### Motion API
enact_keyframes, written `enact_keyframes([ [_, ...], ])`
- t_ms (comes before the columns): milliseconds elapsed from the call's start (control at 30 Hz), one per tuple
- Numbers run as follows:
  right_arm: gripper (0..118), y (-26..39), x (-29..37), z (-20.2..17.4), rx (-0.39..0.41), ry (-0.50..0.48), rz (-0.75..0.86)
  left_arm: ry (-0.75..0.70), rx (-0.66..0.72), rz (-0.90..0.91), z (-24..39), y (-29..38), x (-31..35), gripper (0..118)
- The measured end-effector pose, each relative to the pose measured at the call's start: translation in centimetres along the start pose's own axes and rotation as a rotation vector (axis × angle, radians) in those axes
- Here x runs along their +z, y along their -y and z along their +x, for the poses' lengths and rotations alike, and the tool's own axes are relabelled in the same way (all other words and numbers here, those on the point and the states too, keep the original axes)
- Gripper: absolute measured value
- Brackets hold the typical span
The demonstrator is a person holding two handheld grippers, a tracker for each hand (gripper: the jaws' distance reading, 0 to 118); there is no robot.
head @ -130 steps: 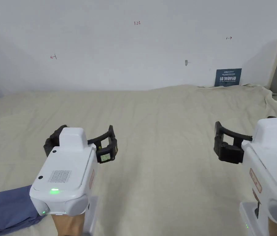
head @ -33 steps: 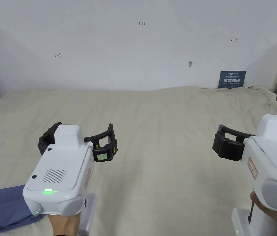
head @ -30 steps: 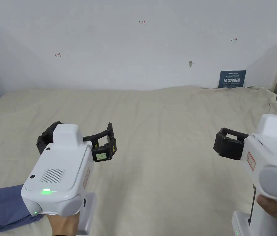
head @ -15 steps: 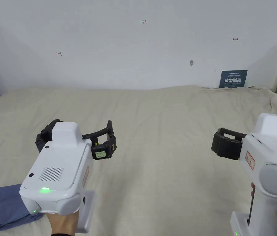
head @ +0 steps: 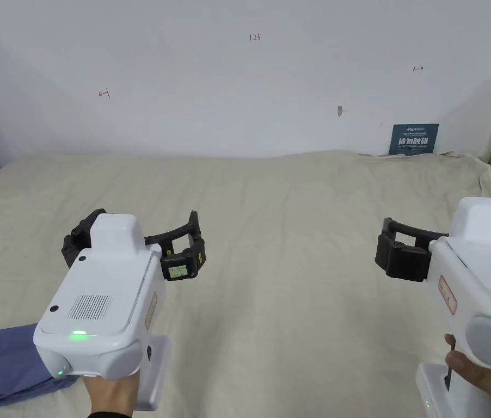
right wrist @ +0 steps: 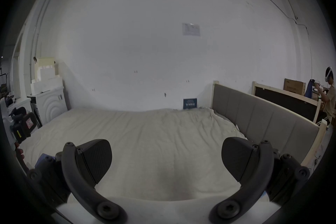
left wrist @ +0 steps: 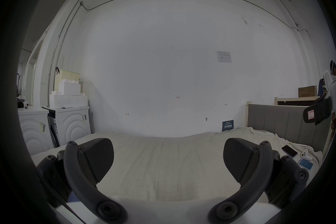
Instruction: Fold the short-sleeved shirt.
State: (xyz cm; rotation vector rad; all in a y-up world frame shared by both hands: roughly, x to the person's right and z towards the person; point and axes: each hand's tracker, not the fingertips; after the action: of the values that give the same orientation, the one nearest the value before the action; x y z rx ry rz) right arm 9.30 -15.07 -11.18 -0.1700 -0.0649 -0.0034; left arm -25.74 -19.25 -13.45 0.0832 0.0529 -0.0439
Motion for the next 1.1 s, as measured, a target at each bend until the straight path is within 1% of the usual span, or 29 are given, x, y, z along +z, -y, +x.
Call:
enact_keyframes([
  [33,118,0.2,0.0,0.1,-0.008,0.009,0.022,0.000,0.000,-0.001,0.0,0.0,0.0,118],
  [233,118,1.3,-0.2,0.3,0.040,-0.003,0.154,-0.004,-0.003,0.003,0.0,0.1,0.1,118],
  [300,118,1.4,0.1,0.0,0.048,0.010,0.173,-0.006,-0.004,0.003,0.0,0.1,0.1,118],
  [600,118,0.9,0.7,-0.3,0.038,0.011,0.172,-0.003,-0.004,0.001,0.1,0.3,0.0,118],
  [933,118,0.6,1.3,-0.5,0.054,0.016,0.186,0.002,0.004,0.007,0.3,0.0,0.0,118],
  [1000,118,0.9,0.7,0.1,0.060,0.014,0.189,0.003,0.000,0.007,0.3,0.0,-0.1,118],
  [1100,118,0.9,0.7,0.1,0.064,0.015,0.195,0.003,0.001,0.006,0.3,0.1,-0.1,118],
])
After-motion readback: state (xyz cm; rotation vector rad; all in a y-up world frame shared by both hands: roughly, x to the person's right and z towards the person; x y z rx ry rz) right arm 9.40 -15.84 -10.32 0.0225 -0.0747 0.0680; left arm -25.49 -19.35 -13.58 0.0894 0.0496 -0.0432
